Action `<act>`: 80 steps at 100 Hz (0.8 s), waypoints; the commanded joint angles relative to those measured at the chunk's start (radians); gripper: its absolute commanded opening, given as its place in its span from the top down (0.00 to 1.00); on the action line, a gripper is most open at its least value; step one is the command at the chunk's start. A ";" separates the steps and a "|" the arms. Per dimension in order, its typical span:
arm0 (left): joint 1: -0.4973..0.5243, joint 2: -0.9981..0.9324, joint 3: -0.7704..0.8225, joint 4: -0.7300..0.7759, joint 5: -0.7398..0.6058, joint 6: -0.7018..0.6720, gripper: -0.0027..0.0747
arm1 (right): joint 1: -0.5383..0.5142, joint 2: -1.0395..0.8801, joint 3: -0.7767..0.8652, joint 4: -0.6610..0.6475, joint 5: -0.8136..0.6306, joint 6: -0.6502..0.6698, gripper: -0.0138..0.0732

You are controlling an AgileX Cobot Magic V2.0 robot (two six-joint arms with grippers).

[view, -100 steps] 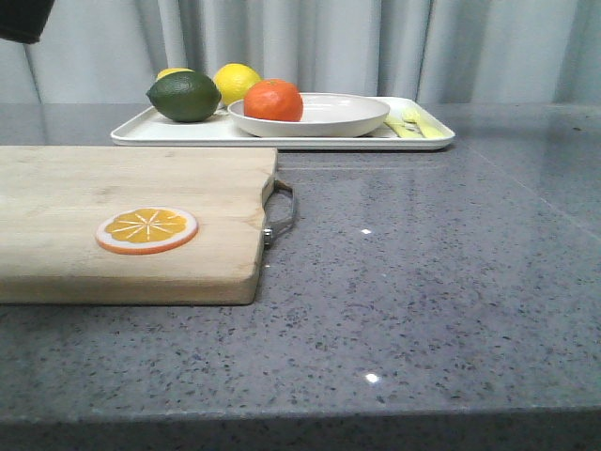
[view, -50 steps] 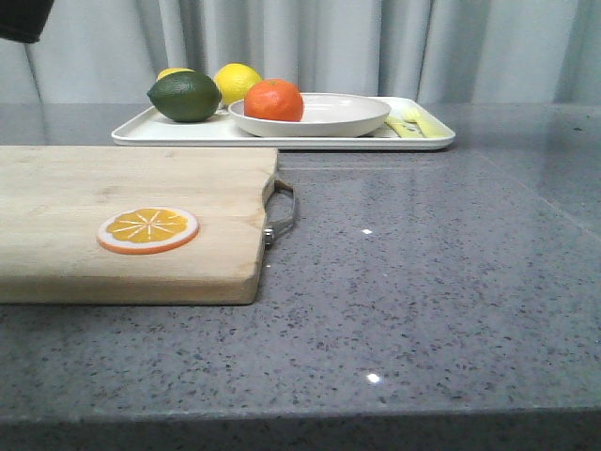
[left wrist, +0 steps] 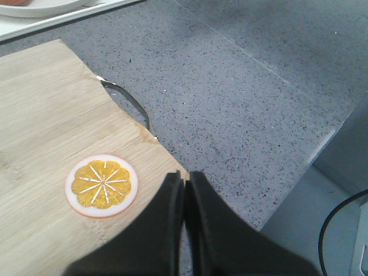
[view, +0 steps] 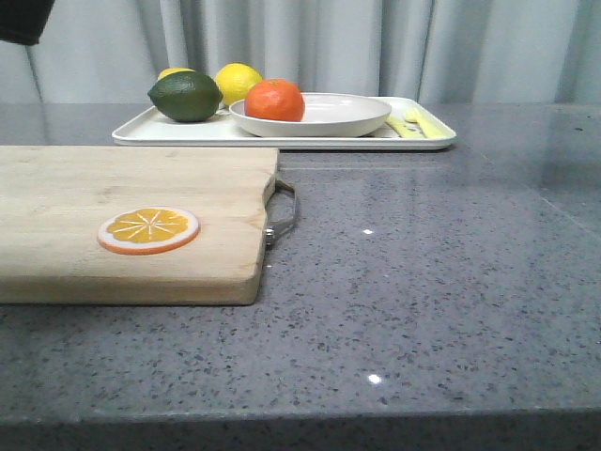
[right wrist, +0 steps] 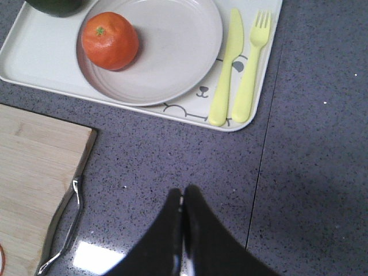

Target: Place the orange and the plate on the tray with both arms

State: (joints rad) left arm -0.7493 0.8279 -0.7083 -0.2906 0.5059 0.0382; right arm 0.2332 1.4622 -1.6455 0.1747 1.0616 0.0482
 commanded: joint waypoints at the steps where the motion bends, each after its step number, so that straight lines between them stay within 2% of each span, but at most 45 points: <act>1: 0.001 -0.031 -0.012 -0.019 -0.072 -0.002 0.99 | -0.003 -0.122 0.101 0.000 -0.150 -0.014 0.92; 43: 0.001 -0.236 0.094 -0.019 -0.096 0.002 0.99 | -0.003 -0.496 0.657 0.000 -0.509 -0.040 0.92; 80: 0.001 -0.371 0.199 -0.019 -0.098 0.002 0.99 | -0.003 -0.828 1.046 0.000 -0.636 -0.058 0.92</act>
State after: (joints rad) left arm -0.7493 0.4702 -0.4964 -0.2906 0.4822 0.0399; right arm 0.2332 0.7092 -0.6475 0.1747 0.5210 0.0000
